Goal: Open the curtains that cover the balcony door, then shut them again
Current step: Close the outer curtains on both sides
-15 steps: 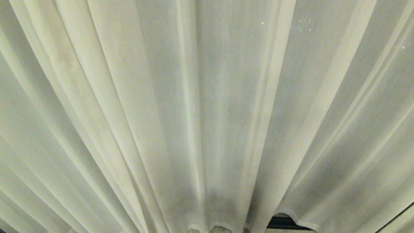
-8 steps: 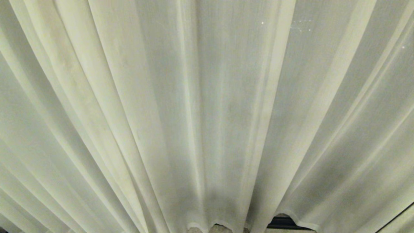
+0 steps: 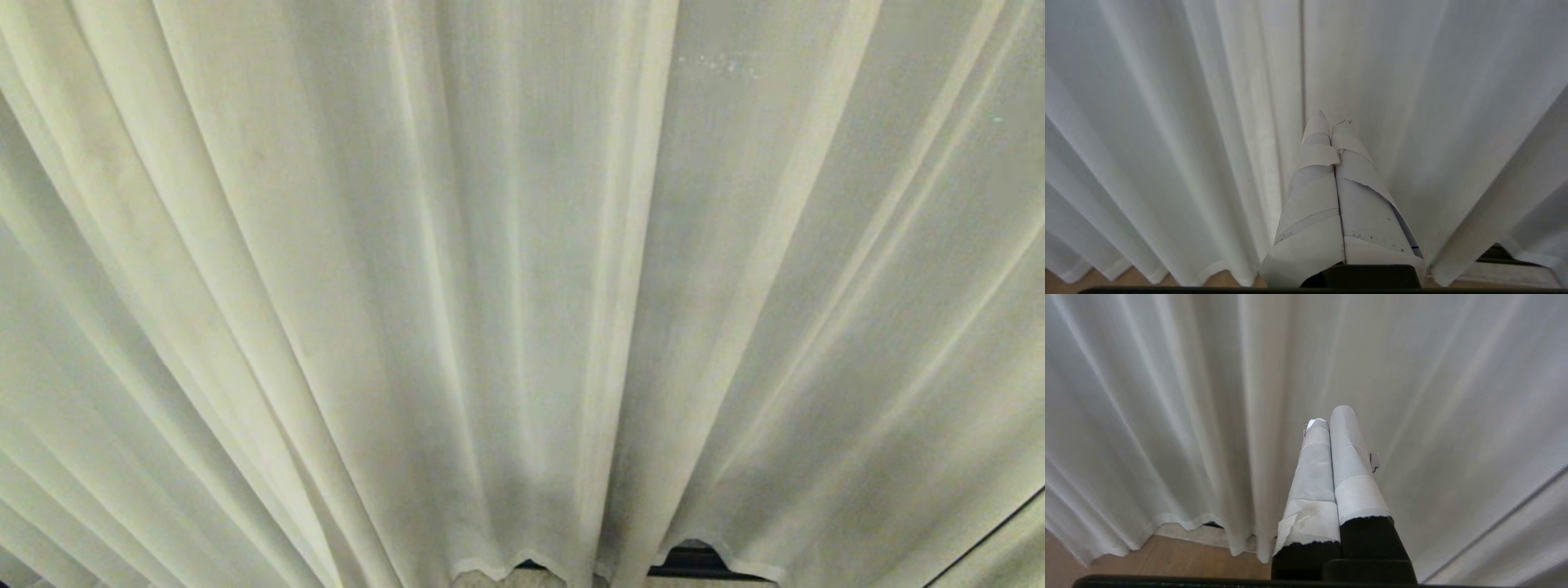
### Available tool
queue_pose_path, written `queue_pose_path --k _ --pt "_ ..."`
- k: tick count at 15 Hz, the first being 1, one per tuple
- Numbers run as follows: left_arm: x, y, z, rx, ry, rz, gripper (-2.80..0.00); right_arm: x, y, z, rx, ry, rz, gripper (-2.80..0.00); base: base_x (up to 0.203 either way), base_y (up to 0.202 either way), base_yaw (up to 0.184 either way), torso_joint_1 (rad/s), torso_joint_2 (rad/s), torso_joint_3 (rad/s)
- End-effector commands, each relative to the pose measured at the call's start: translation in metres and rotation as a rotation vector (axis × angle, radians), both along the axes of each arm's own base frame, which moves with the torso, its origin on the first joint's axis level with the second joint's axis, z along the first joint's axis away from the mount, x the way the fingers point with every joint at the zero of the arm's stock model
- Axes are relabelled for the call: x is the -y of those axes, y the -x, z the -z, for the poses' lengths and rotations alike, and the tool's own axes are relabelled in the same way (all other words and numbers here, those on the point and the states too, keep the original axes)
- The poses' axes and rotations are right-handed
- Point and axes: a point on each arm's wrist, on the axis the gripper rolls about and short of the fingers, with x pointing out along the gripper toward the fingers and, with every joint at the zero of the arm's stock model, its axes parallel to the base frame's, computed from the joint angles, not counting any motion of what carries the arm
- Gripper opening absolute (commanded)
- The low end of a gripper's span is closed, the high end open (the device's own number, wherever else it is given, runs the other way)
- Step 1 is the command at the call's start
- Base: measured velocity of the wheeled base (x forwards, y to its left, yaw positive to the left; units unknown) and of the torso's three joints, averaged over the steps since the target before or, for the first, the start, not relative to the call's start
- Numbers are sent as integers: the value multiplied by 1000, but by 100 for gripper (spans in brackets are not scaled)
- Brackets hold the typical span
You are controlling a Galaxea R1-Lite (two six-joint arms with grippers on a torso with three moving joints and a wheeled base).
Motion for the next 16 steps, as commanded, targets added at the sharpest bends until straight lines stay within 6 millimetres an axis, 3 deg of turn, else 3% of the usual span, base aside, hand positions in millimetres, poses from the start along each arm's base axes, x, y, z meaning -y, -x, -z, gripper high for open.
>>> queue_pose_path --k 1,16 --pt "0 0 0 3 1 0 -280 0 0 0 -2 1 -1 -280 0 -188 2 5 2 2" --pt "0 0 0 3 -4 -2 -280 0 0 0 -2 1 -1 -280 0 -192 1 3 3 3"
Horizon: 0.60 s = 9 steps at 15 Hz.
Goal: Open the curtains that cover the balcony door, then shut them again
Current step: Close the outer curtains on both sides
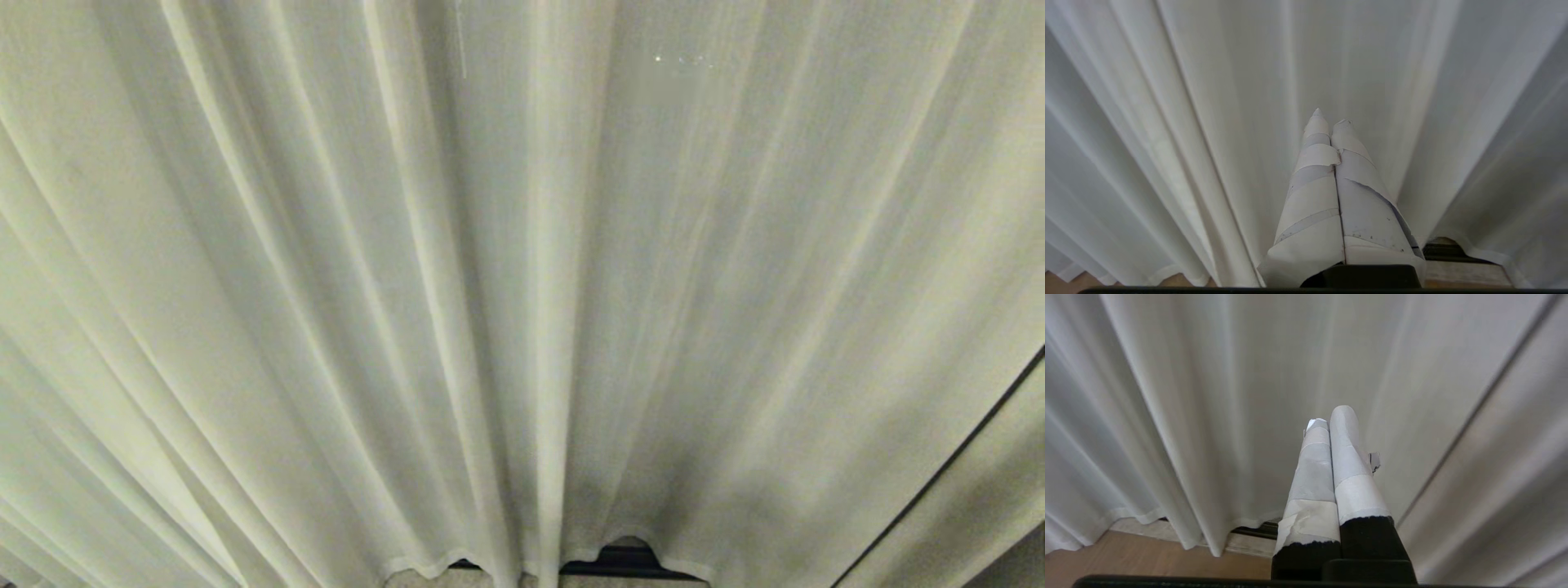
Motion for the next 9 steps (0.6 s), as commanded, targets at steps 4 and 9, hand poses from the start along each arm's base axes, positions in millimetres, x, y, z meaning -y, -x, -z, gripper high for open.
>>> queue_pose_path --k 4,9 --pt "0 0 0 2 2 -2 -280 0 0 0 -2 1 -1 -280 0 -184 2 4 3 4" --pt "0 0 0 2 5 -1 -280 0 0 0 -2 1 -1 -280 0 -41 0 1 1 1"
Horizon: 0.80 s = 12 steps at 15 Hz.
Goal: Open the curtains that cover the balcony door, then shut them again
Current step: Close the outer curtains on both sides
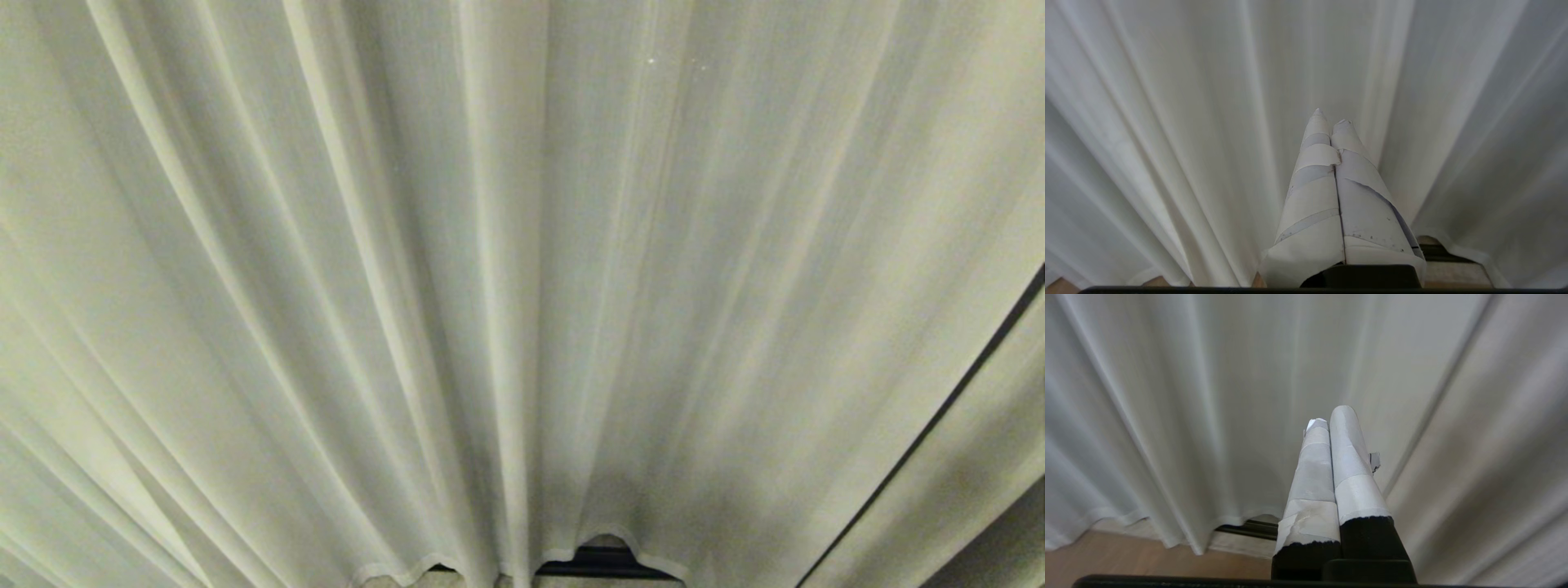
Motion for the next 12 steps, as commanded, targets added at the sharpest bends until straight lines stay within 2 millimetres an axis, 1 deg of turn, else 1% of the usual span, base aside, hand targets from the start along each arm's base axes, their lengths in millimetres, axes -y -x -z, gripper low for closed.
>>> queue_pose_path --k 1,12 --pt "0 0 0 2 2 -2 -280 0 0 0 -2 1 -3 -280 0 0 0 0 0 0" --pt "0 0 0 2 2 -3 -280 0 0 0 0 24 -1 -280 0 0 0 0 0 0"
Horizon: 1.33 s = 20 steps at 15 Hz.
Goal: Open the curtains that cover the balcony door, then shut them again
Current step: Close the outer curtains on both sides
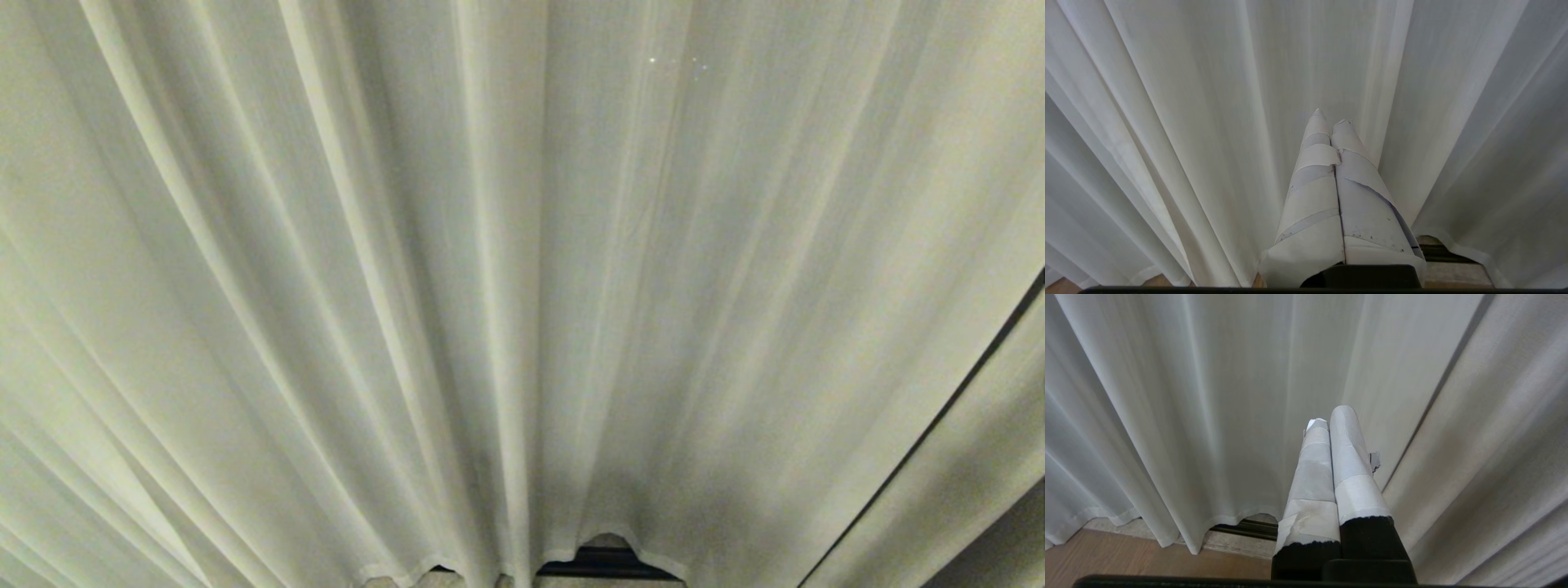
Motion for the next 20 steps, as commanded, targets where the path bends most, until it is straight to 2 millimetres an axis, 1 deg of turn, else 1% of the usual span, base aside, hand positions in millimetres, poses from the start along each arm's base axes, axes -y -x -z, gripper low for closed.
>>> queue_pose_path --k 1,7,8,10,12,13,14,15,18,20 --pt "0 0 0 2 0 -1 -280 0 0 0 0 4 -1 -280 0 0 0 0 0 0" --pt "0 0 0 2 0 -1 -280 0 0 -1 7 17 -4 -280 0 0 0 0 0 0" --pt "0 0 0 2 0 0 -280 0 2 -5 17 19 -5 -280 0 0 0 0 0 0" --pt "0 0 0 2 0 0 -280 0 8 -23 55 20 -11 -280 0 0 0 0 0 0" --pt "0 0 0 2 0 0 -280 0 17 -51 68 20 8 -280 0 0 0 0 0 0" --pt "0 0 0 2 0 0 -280 1 19 -68 56 19 35 -280 0 0 0 0 0 0" --pt "0 0 0 2 0 0 -280 1 16 -84 28 17 66 -280 0 0 0 0 0 0" --pt "0 0 0 2 0 -2 -280 1 9 -100 0 9 102 -280 0 0 0 0 0 0" --pt "0 0 0 2 0 -2 -280 1 -21 -152 -61 -56 299 -280 0 0 0 0 0 0" --pt "0 0 0 2 0 0 -280 9 -43 -184 -57 -104 425 -280 0 0 0 0 0 0"
